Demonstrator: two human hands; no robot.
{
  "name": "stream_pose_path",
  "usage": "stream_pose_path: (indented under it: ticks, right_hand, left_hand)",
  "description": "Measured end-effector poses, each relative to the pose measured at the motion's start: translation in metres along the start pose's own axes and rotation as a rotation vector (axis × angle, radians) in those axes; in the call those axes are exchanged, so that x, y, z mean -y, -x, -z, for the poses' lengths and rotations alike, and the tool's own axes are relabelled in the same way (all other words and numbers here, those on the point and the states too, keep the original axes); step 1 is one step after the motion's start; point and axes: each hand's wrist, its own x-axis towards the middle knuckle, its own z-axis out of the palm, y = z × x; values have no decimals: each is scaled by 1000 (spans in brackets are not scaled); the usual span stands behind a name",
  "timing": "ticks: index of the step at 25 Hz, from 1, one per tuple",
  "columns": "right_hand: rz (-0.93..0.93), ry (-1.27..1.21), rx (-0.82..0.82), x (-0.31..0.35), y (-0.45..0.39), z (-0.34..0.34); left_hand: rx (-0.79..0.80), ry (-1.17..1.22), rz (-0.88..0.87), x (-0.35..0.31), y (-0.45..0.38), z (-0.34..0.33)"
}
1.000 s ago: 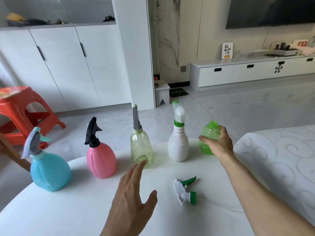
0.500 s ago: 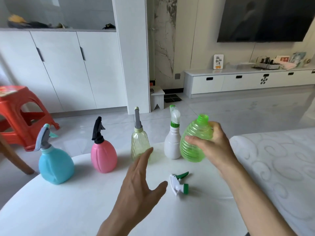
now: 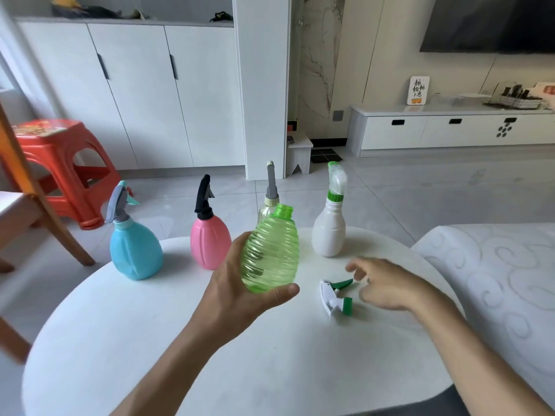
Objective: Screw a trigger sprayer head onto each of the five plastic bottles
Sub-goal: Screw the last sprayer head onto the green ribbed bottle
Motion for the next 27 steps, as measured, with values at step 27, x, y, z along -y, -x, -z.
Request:
stream_pose_path:
  ticks: [27]
  right_hand:
    - [362, -1552, -491, 17, 7, 10]
  left_hand:
    - [-134, -456, -117, 21, -2, -3]
